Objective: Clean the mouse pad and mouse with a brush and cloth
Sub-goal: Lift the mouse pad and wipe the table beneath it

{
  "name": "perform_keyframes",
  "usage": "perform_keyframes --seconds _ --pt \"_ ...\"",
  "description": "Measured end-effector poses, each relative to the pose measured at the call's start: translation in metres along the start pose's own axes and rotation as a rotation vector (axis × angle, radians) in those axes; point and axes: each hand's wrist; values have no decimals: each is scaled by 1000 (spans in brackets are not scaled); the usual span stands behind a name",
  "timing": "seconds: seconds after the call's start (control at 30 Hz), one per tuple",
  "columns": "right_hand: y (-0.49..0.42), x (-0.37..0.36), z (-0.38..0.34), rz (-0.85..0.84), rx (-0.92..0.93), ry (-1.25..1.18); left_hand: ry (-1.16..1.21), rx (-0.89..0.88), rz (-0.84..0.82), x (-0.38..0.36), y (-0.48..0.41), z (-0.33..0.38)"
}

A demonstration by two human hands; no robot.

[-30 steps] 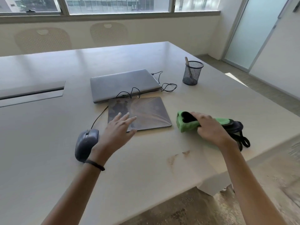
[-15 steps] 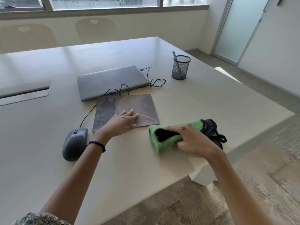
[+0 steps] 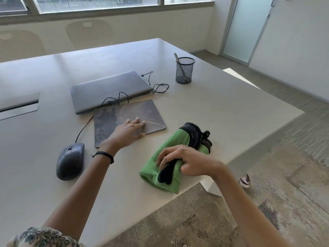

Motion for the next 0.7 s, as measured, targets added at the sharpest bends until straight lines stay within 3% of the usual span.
perform_keyframes --seconds 0.27,0.7 --pt "53 18 15 110 -106 -72 -121 -15 45 -1 -16 19" --pt "154 46 31 417 -433 -128 -66 -14 -10 6 -36 38"
Point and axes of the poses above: each hand's wrist, its own y-axis away from the middle knuckle, its own x-axis out of the back of the hand, z = x × y, and after that the axes turned 10 degrees about -y, right-handed
